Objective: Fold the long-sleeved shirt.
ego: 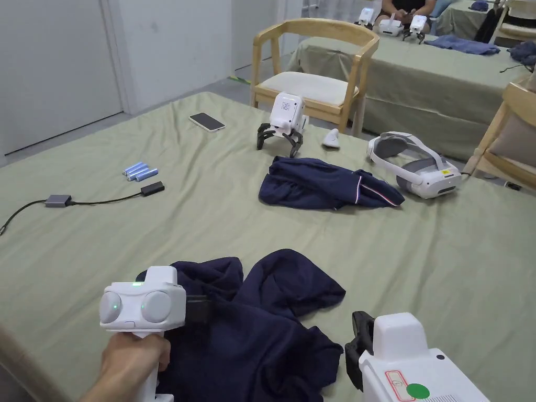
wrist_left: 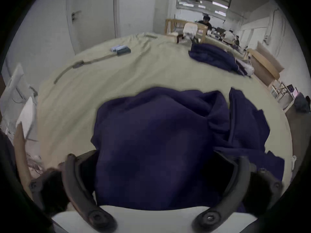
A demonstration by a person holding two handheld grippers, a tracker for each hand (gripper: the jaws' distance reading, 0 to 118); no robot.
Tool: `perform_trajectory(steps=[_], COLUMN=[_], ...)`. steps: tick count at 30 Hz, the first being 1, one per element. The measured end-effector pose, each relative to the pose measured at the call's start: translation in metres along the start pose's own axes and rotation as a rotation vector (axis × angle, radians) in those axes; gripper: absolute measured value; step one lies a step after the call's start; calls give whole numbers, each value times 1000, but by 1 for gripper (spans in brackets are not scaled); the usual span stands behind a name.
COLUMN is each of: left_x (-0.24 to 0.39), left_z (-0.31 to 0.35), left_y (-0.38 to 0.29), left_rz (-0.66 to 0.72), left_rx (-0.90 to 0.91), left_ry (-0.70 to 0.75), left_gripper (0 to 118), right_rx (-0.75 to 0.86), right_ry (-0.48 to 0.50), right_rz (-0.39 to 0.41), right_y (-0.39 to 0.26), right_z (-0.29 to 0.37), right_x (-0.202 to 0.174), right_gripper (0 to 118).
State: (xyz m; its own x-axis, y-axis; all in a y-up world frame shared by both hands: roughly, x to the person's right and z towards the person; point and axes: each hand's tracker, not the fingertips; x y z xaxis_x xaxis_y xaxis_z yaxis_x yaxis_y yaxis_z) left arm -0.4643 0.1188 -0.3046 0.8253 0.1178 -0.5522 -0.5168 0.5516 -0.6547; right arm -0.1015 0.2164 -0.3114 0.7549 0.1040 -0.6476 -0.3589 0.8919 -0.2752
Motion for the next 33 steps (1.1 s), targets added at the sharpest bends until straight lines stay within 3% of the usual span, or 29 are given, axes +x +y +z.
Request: perform_trajectory(steps=[2,4,6,9,12,19,23,28,33], left_x=[-7,-7,-4,-5,16,97,163,259,361], left_z=[-9,-2,14,53,111,261,320,351,323], left_y=[-5,-7,-10,-10,-4,15,16,-5,-54], left_rz=[75,70,31,109,88,-63,-121,-227,-331], left_rx=[-2,63,81,176,298,576,638,662,508], left_ry=[-122,-68,-105,-176,-260,-502,-647,-758,-858], left_gripper=[61,36,26,23,23,22,21,21,21], right_rx=[-7,-9,-9,12,45,139,195,234,247], right_ry=[-5,-12,-22,-48,-79,-207,-298,-406,-507], right_rz=[1,-2,-13,-46,-80,-143,-174,-217,-272], right_y=[-4,-5,-10,-14,-17,-2,-2,-21,-44], right_z=[0,4,7,21,45,136,190,241,283], right_x=[3,8,13,28,48,98,132,178,215], right_gripper=[0,0,0,0,0,0,0,0,0])
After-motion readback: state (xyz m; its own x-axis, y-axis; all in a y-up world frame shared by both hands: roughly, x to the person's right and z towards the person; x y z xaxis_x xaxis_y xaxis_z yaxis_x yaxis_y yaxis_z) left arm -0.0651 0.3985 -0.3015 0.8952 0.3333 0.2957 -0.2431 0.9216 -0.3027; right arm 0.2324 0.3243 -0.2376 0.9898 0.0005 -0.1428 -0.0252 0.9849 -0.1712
